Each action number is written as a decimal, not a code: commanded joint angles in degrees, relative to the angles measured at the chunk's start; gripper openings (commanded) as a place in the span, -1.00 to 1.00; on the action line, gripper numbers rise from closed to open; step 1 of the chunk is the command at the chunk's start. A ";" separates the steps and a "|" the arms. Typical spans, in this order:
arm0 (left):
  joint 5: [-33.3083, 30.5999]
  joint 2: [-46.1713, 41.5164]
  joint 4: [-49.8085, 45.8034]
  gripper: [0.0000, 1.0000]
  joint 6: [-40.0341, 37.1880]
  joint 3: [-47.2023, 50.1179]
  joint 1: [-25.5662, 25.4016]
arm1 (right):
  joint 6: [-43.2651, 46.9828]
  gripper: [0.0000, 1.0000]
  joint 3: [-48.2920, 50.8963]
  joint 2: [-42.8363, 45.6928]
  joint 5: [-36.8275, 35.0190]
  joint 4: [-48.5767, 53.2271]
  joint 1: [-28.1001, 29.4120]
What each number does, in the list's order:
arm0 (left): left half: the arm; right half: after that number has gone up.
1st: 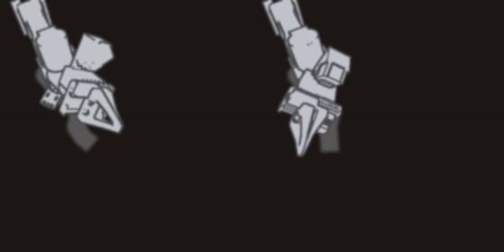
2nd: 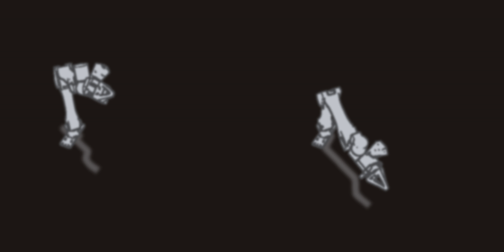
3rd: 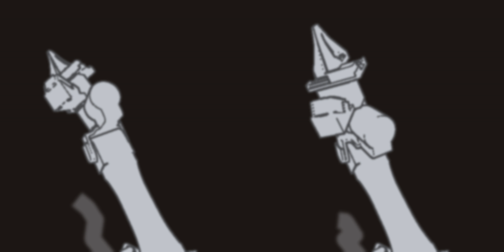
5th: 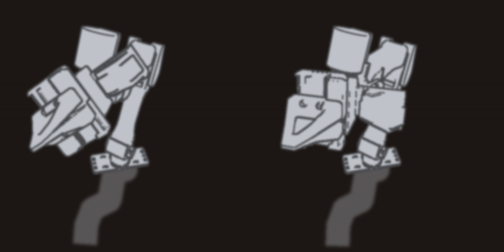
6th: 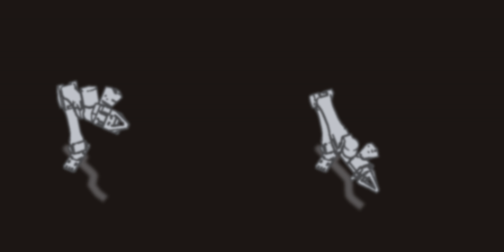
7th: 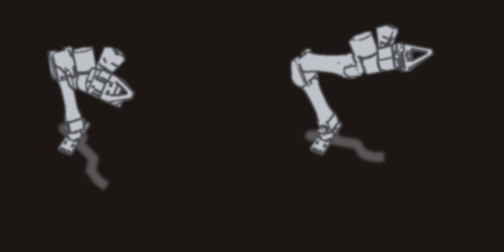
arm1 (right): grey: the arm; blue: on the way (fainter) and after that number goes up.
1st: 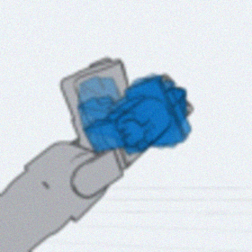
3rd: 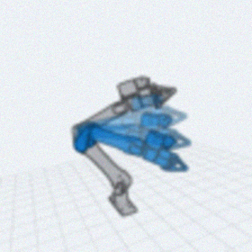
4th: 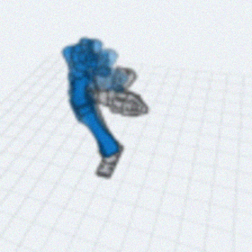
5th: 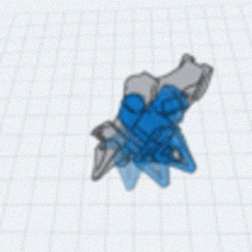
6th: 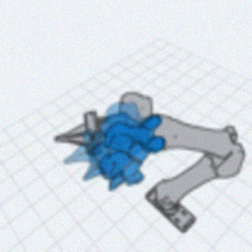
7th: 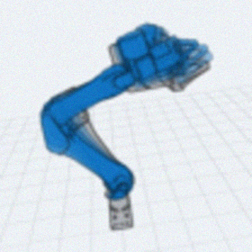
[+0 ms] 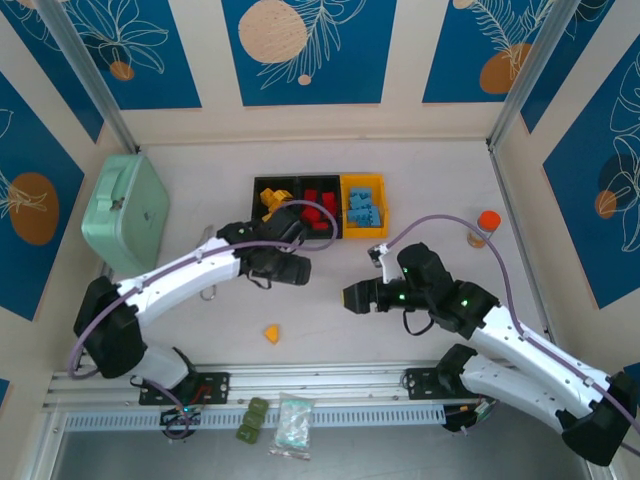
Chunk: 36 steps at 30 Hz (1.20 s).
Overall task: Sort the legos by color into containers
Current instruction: Pick up the lego from the center of the table.
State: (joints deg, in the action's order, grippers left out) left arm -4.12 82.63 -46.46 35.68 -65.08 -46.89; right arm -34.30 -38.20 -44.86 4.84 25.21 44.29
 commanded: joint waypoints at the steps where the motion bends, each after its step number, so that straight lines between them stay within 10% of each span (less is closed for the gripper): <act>1: 2.82 -3.82 -1.09 0.53 7.27 6.38 -0.13 | 3.89 0.57 -1.58 -1.14 1.86 -3.63 1.32; 19: 5.85 -3.38 3.17 0.48 18.67 21.81 -7.86 | 2.44 0.57 0.47 -1.46 3.80 -3.23 1.67; 36: 6.32 -1.27 4.21 -0.49 17.39 21.84 -7.91 | 1.96 0.57 2.33 -0.40 3.87 -1.75 1.15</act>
State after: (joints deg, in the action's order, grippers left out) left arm 2.94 81.08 -41.12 53.47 -43.03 -54.41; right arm -31.94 -36.51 -45.87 7.97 23.18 45.65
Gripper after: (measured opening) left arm 0.301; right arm 0.785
